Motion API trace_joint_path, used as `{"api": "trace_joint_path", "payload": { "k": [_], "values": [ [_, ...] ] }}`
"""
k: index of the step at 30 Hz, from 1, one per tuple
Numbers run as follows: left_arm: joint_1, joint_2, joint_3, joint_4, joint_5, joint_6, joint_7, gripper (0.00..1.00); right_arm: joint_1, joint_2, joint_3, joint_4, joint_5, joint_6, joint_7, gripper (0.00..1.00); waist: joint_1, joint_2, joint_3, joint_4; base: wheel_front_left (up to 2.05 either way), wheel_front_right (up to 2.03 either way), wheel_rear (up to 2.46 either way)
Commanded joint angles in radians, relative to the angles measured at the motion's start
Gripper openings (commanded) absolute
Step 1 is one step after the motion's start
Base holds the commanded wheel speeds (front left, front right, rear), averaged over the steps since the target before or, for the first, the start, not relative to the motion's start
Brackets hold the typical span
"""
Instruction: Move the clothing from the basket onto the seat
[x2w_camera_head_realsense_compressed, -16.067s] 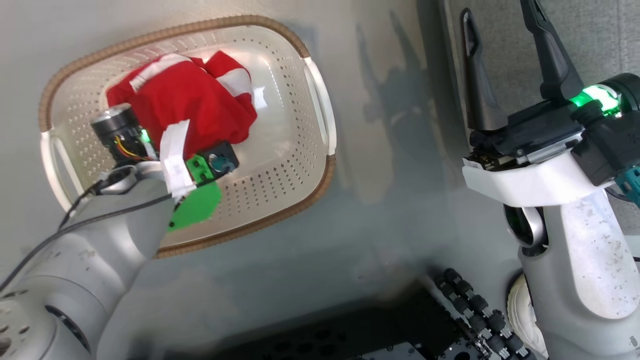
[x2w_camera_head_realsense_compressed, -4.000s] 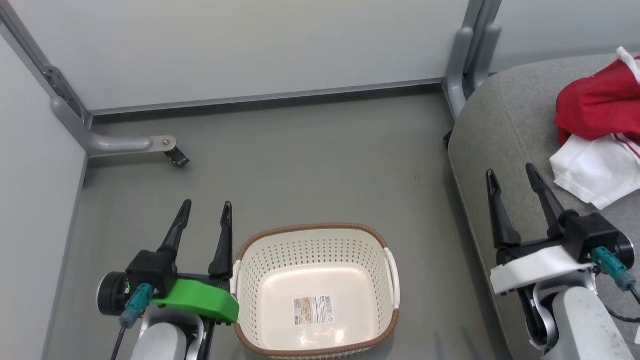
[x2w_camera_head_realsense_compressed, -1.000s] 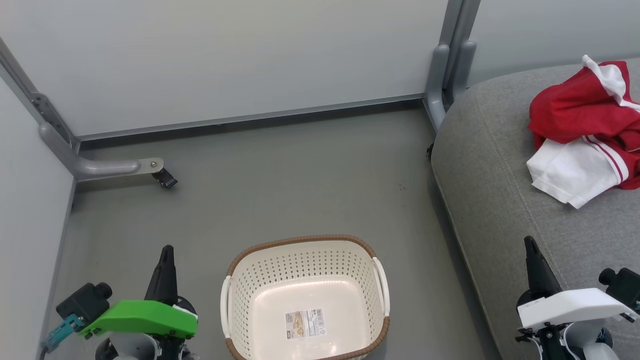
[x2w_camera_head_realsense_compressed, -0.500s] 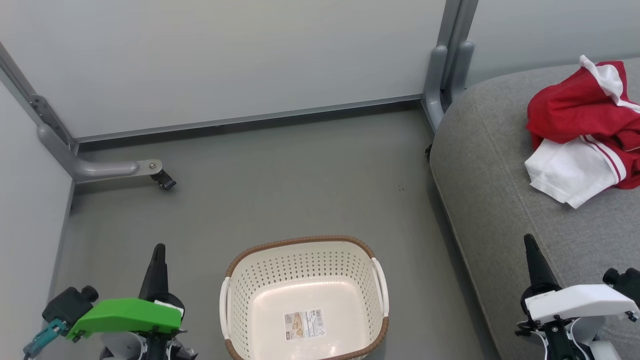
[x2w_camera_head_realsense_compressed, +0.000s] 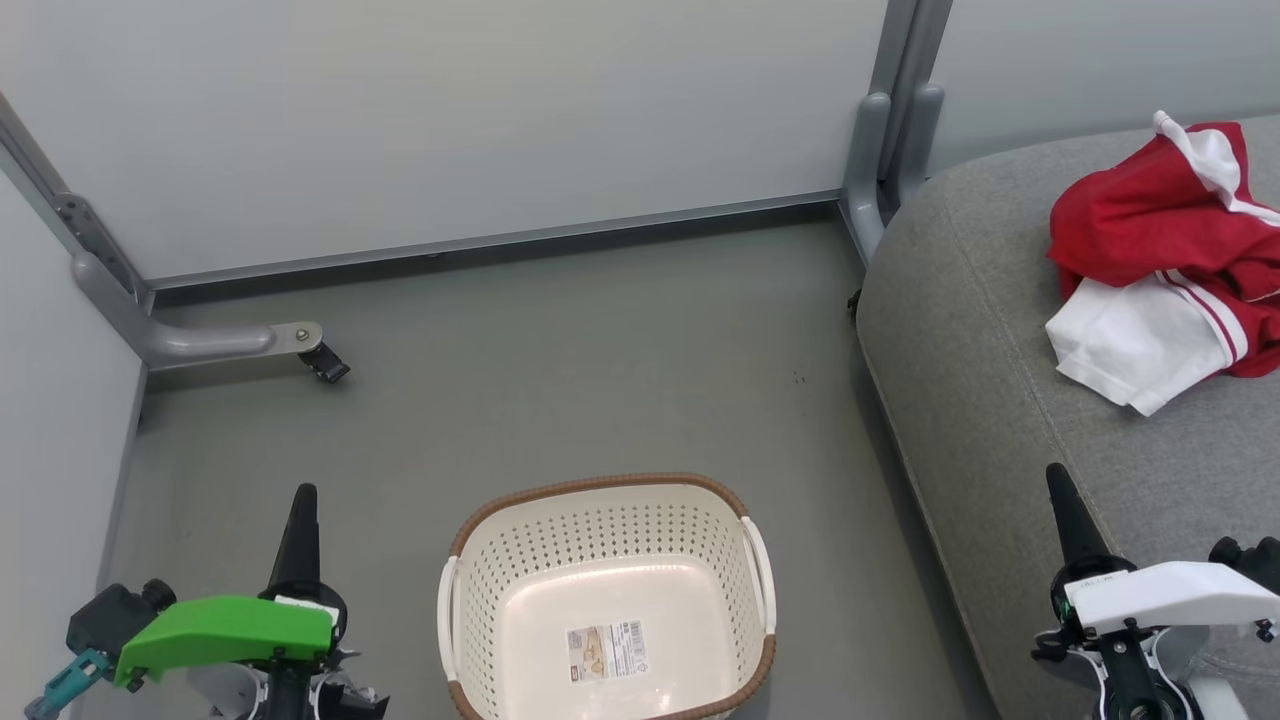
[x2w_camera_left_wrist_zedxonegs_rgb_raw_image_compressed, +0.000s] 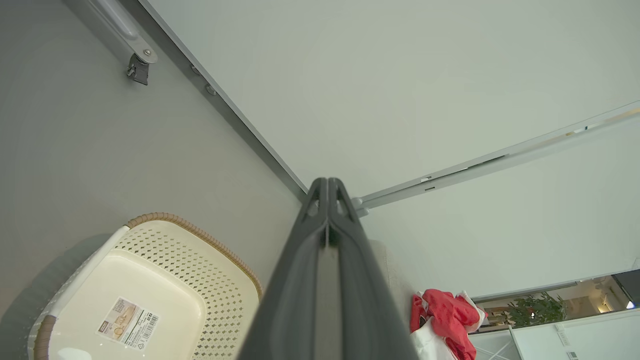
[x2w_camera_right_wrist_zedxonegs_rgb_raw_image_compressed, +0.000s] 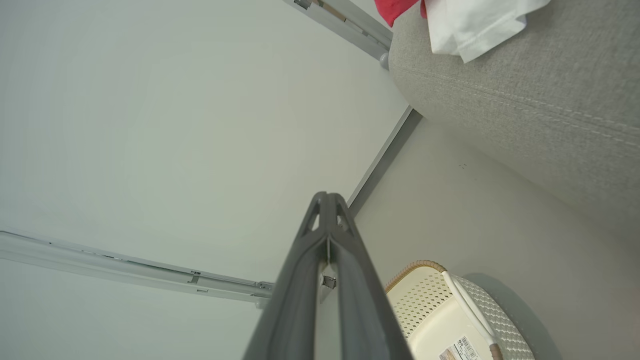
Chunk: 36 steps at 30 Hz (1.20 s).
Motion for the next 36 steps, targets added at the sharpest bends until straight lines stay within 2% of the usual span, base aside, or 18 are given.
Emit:
{"api": "trace_joint_path", "payload": {
  "k": [1, 36],
  "values": [
    [-0.021, 0.001, 0.008, -0.013, -0.027, -0.004, 0.005, 0.0, -0.019, -0.008, -0.004, -0.004, 0.026, 0.0, 0.007, 0.0, 0.0, 0.0, 0.0, 0.0, 0.0, 0.0, 0.0],
    [-0.025, 0.001, 0.062, -0.039, -0.321, -0.012, 0.082, 0.0, -0.04, -0.011, -0.015, 0.013, 0.32, 0.0, 0.085, 0.0, 0.0, 0.0, -0.007, -0.01, 0.0, 0.0, 0.0]
  ]
}}
